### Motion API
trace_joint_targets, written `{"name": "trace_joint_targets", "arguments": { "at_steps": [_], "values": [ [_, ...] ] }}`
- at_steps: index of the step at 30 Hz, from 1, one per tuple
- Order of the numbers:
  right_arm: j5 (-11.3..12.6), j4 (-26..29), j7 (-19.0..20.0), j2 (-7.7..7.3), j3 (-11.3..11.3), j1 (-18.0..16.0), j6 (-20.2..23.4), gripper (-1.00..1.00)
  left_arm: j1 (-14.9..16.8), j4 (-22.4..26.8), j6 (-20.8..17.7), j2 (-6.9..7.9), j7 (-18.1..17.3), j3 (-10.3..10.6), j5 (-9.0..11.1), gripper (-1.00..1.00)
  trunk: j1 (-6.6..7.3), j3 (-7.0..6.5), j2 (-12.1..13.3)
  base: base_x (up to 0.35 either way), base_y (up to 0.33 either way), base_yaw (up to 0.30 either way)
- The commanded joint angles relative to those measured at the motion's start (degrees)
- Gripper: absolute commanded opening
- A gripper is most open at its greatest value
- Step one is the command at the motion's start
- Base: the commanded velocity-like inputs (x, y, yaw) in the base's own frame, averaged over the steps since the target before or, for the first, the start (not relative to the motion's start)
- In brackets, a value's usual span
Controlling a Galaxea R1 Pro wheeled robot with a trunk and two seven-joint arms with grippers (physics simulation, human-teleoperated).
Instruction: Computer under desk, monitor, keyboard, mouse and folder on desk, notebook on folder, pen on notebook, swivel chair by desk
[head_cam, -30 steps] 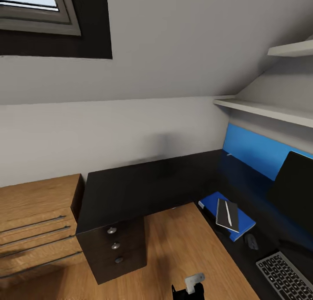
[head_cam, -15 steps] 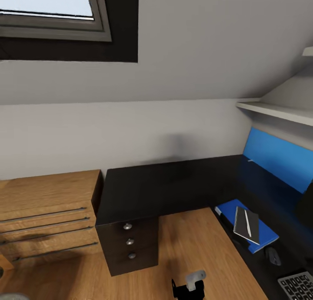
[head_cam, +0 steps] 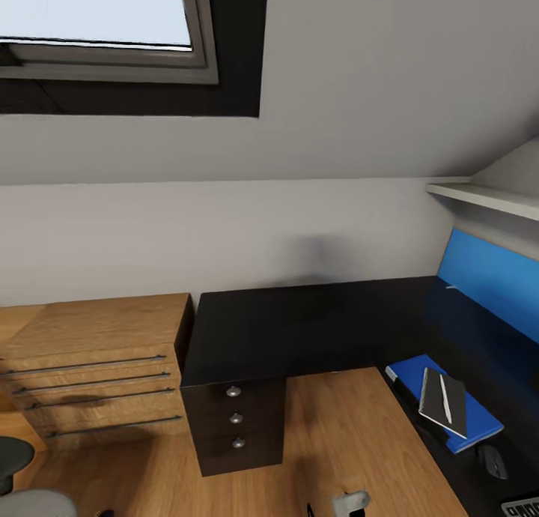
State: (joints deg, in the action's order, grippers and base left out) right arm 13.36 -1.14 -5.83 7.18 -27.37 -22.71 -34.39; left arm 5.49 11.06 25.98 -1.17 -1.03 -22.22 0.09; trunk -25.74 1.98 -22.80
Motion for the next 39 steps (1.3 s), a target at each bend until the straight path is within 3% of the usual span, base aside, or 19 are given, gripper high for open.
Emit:
{"name": "trace_joint_targets", "arguments": {
  "at_steps": [1,5,7,10,12,19,28,33,39],
  "values": [
    [0.28,-0.11,-0.23,-0.18,-0.54,0.32,-0.29,1.0,0.03,-0.04,0.17,0.1,-0.11,-0.18,0.0,1.0,-0.04,0.04,-0.12,0.0,0.0,0.071],
    [0.33,-0.13,-0.23,-2.0,-0.56,1.78,-2.13,1.0,0.05,-0.06,0.25,0.94,-0.11,-0.19,0.0,1.0,-0.04,-0.32,-0.12,0.0,0.0,0.039],
    [0.39,-0.16,-0.31,-3.11,-0.57,2.94,-5.3,1.0,0.05,-0.05,0.28,1.68,-0.11,-0.19,0.04,1.0,-0.04,-0.5,-0.12,0.0,0.0,0.012],
    [0.4,-0.16,-1.2,-3.59,-0.58,4.42,-8.06,1.0,0.05,-0.06,0.34,2.0,-0.11,-0.19,0.05,1.0,-0.04,-0.77,-0.12,0.0,0.0,0.006],
    [0.37,-0.17,-3.75,-3.81,-0.58,5.6,-9.48,1.0,0.05,-0.07,0.4,2.17,-0.11,-0.16,0.02,1.0,-0.04,-0.95,-0.12,0.0,0.0,0.002],
    [0.38,-0.18,-7.59,-4.98,-0.58,8.65,-10.77,1.0,0.05,-0.11,0.47,2.19,-0.11,-0.16,0.0,1.0,-0.04,-1.6,-0.12,0.0,0.0,0.0],
    [0.21,-0.1,-7.95,-4.53,-0.81,9.18,-10.97,1.0,0.05,-0.16,0.36,2.0,-0.11,-0.12,0.0,1.0,-0.04,-2.31,-0.12,-0.02,-0.001,0.04],
    [0.16,-0.09,-7.95,-4.39,-0.9,9.23,-10.9,1.0,0.05,-0.16,0.32,1.54,-0.11,-0.04,-0.06,1.0,-0.04,-2.55,-0.12,-0.228,-0.043,0.077],
    [0.11,-0.09,-7.84,-3.23,-0.82,9.22,-10.72,1.0,0.05,-0.16,0.3,0.8,-0.11,-0.05,-0.1,1.0,-0.04,-2.66,-0.12,-0.298,-0.054,0.035]
  ]
}}
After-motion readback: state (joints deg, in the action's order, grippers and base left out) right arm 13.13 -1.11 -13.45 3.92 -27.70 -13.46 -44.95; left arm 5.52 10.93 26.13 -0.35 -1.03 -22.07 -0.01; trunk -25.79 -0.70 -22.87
